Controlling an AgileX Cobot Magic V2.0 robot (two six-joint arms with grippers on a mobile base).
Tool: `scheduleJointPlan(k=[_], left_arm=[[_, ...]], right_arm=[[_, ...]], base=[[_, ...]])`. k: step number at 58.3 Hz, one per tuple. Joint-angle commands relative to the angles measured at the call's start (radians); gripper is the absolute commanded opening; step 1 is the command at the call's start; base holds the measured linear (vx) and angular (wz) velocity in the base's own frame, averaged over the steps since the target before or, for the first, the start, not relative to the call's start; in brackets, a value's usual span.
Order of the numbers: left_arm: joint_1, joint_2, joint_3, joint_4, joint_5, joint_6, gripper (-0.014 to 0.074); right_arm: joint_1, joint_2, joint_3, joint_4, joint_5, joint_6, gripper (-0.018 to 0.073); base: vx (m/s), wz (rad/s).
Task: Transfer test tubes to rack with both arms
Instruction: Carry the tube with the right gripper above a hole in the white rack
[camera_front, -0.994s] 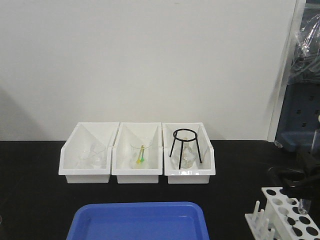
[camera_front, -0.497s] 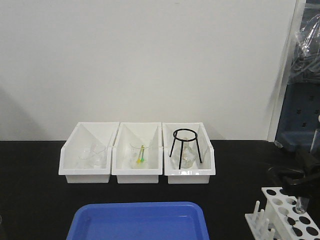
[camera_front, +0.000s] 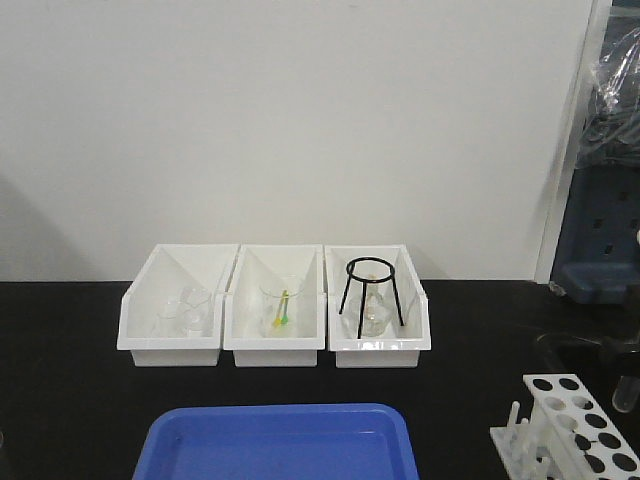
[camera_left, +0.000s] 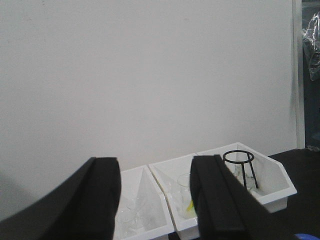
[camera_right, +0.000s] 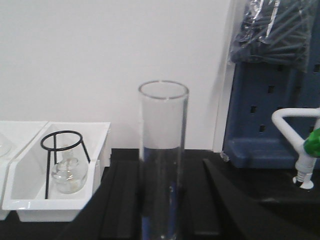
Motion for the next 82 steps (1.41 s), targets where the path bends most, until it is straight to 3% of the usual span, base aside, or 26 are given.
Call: scheduleJointPlan(k=[1, 9, 29, 56, 82], left_arm=[[0.001, -0.003, -0.027, -0.018, -0.038, 0.0, 0.0452], [0.001, -0.003, -0.027, -0.018, -0.038, 0.0, 0.0452], [0.001, -0.003, -0.027, -0.018, -0.039, 0.0, 0.0452], [0.001, -0.003, -0.027, -0.018, -0.038, 0.0, 0.0452], [0.001, -0.003, -0.027, -0.018, -0.038, 0.0, 0.0452]], right_arm=[[-0.023, -0.012, -0.035, -0.051, -0.108, 0.017, -0.0007], [-0.022, 0.055, -0.035, -0.068, -0.184, 0.071, -0.0007], [-0.022, 0.181, -0.028, -0.087, -0.316, 0.071, -0.0007], [-0.022, 0.277, 0.11, -0.093, -0.524, 0.071, -0.0007], [-0.022, 0.383, 0.11, -0.092, -0.576, 0.068, -0.0007]], base=[[0.0, 0.0], [0.0, 0.0], [0.0, 0.0], [0.0, 0.0], [0.0, 0.0]])
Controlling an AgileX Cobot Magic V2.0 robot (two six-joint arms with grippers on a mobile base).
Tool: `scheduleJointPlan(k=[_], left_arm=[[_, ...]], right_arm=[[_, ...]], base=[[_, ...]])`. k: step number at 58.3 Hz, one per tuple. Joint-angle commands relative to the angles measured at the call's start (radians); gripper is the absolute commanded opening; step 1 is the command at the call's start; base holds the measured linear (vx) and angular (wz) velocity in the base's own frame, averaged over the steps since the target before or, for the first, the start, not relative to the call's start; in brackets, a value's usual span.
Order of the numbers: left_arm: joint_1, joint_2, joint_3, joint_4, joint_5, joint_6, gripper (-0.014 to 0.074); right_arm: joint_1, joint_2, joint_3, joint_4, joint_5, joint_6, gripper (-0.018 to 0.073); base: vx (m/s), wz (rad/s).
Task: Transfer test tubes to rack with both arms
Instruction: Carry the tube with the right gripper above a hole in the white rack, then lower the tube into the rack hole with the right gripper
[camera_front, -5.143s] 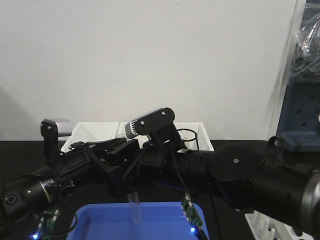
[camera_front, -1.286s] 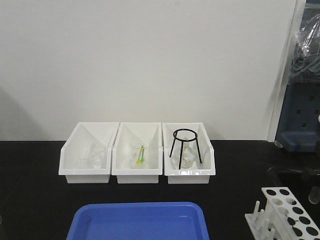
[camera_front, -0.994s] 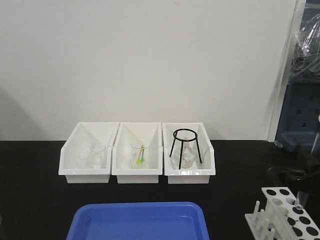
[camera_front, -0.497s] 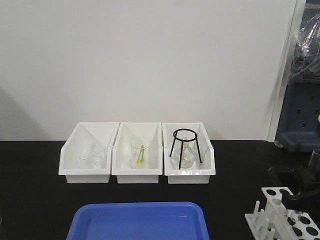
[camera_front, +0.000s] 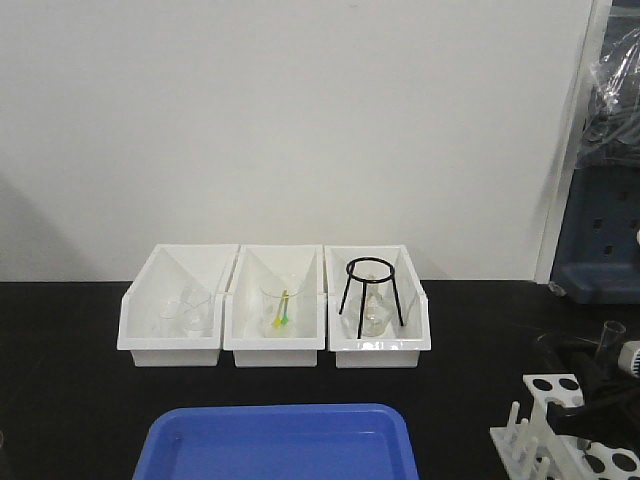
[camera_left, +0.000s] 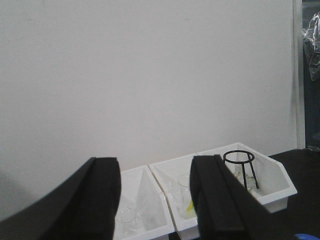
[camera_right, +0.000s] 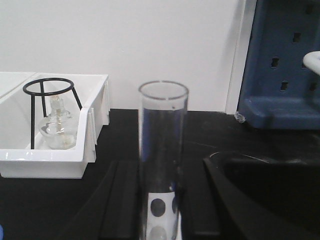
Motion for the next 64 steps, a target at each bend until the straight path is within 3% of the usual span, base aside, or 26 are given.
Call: scheduleJointPlan(k=[1, 64], left_arm=[[0.001, -0.003, -0.027, -0.018, -0.038, 0.0, 0.0452], [0.001, -0.003, -0.027, -0.018, -0.038, 0.0, 0.0452]], right_arm=[[-0.006, -0.01, -0.025, -0.007, -0.113, 0.0, -0.0007], [-0.006, 0.144, -0.025, -0.004, -0.158, 0.0, -0.0006]], base=[[0.0, 0.0], [0.0, 0.0]])
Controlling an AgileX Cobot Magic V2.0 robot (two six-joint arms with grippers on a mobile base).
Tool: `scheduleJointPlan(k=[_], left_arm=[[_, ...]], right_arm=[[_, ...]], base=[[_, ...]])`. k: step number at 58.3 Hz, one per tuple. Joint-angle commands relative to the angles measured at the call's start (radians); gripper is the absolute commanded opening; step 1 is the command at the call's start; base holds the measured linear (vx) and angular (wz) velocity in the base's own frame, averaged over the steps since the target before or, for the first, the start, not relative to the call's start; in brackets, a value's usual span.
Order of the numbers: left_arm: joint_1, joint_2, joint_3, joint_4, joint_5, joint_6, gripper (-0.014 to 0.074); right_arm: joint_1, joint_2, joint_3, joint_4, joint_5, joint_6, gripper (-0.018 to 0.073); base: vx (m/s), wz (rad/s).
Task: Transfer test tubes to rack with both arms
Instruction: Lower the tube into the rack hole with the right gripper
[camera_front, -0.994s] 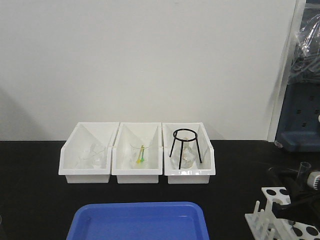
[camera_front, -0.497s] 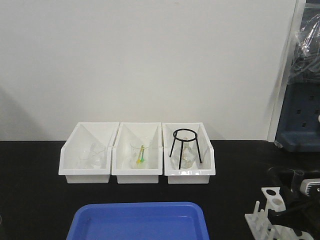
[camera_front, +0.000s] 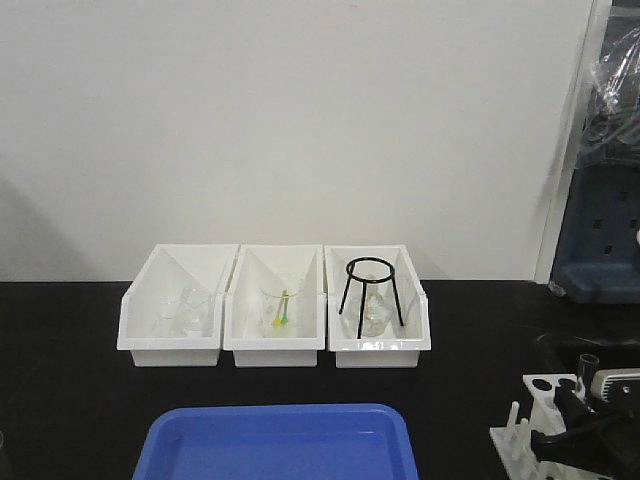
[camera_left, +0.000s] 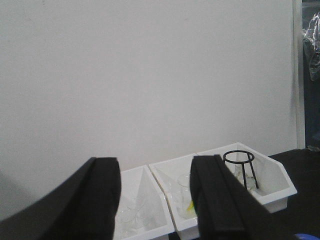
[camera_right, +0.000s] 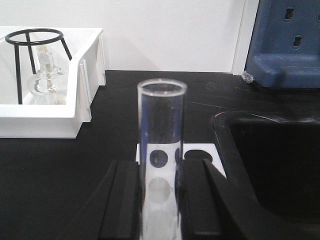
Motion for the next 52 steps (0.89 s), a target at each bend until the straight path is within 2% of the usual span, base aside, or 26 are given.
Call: scheduleJointPlan(k=[1, 22, 31, 35, 41, 52], left_arm=[[0.001, -0.003, -0.027, -0.018, -0.038, 0.0, 0.0452], [0.001, -0.003, -0.027, -0.018, -0.038, 0.0, 0.0452], [0.001, -0.003, -0.027, -0.018, -0.038, 0.0, 0.0452], [0.001, -0.003, -0.027, -0.018, -0.038, 0.0, 0.0452], [0.001, -0.003, -0.027, -0.018, -0.038, 0.0, 0.0452], [0.001, -0.003, -0.027, -0.018, -0.038, 0.0, 0.0452]], right_arm=[[-0.006, -0.027, -0.025, -0.004, -0.087, 0.0, -0.0006], [-0.006, -0.027, -0.01, 0.018, -0.147, 0.0, -0.0006], [-0.007, -0.026, 0.072, 0.035, -0.282, -0.016, -0.0006], [-0.007, -0.017, 0.092, 0.046, -0.338, -0.06, -0.0006], [-0.007, -0.003, 0.092, 0.045, -0.342, -0.095, -0.0006], [-0.007, 0.017, 0.092, 0.044, -0.33, -0.094, -0.0004]], base=[[0.0, 0.0], [0.0, 0.0], [0.0, 0.0], [0.0, 0.0], [0.0, 0.0], [0.0, 0.0]])
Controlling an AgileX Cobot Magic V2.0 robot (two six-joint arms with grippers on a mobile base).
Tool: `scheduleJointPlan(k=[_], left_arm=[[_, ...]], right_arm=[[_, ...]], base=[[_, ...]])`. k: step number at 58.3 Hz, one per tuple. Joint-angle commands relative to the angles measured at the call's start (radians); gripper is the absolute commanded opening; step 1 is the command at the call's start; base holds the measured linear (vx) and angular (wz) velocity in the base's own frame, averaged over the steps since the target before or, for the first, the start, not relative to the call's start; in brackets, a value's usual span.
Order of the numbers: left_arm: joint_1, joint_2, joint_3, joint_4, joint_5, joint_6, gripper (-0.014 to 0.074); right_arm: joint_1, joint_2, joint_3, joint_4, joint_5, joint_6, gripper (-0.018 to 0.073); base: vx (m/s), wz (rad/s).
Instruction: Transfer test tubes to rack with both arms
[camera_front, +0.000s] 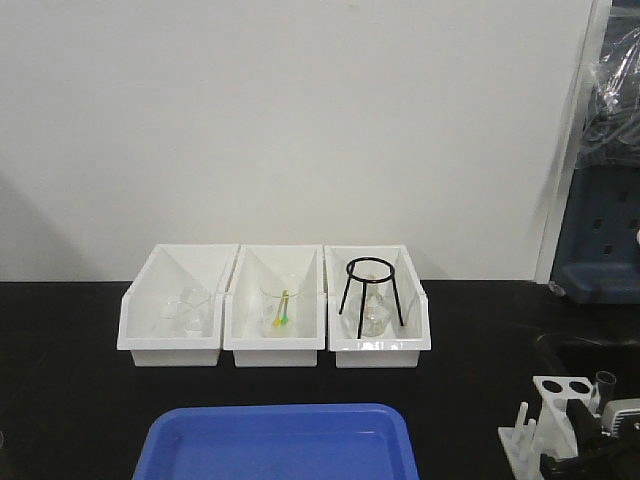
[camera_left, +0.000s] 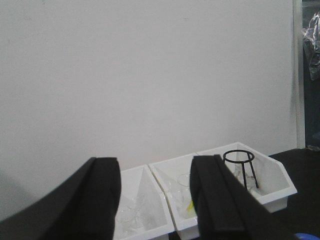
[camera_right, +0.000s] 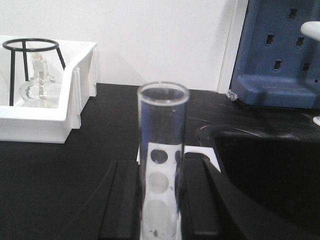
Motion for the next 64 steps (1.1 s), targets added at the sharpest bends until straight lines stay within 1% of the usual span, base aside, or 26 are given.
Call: scheduleJointPlan(k=[1, 9, 17, 23, 33, 40, 47, 54, 60, 64], left_arm=[[0.001, -0.003, -0.028, -0.018, -0.038, 0.0, 0.0452], [0.001, -0.003, -0.028, -0.018, -0.038, 0.0, 0.0452], [0.001, -0.003, -0.028, -0.018, -0.038, 0.0, 0.0452], [0.001, -0.003, -0.028, -0.018, -0.038, 0.0, 0.0452], [0.001, -0.003, -0.028, -0.018, -0.038, 0.0, 0.0452], [0.001, -0.003, -0.028, -0.018, -0.038, 0.0, 0.0452], [0.001, -0.003, -0.028, -0.018, -0.038, 0.0, 0.0452], [0.001, -0.003, -0.028, -0.018, -0.038, 0.0, 0.0452], [0.001, -0.003, -0.028, -0.018, -0.038, 0.0, 0.0452], [0.001, -0.003, -0.028, -0.018, -0.038, 0.0, 0.0452]], right_arm=[[-0.007, -0.026, -0.016, 0.0, -0.091, -0.012, -0.0003], [-0.007, -0.025, -0.016, 0.005, -0.09, -0.031, 0.0013], [-0.007, -0.025, -0.016, 0.005, -0.09, -0.03, 0.0087], [-0.007, -0.025, -0.016, 0.005, -0.09, -0.03, 0.0181], [-0.007, -0.025, -0.016, 0.006, -0.09, -0.027, 0.0386], [-0.007, -0.025, -0.016, 0.008, -0.082, -0.027, 0.0468], [-0.007, -0.032, -0.016, 0.007, -0.083, -0.029, 0.0475], [-0.007, -0.089, -0.019, 0.005, -0.062, -0.022, 0.047], [-0.007, -0.196, -0.036, -0.005, 0.041, -0.014, 0.047], [-0.007, -0.287, -0.063, -0.012, 0.172, -0.001, 0.047]], base=[[0.0, 0.0], [0.0, 0.0], [0.0, 0.0], [0.0, 0.0], [0.0, 0.0], [0.0, 0.0], [0.0, 0.0], [0.0, 0.0], [0.0, 0.0], [0.0, 0.0]])
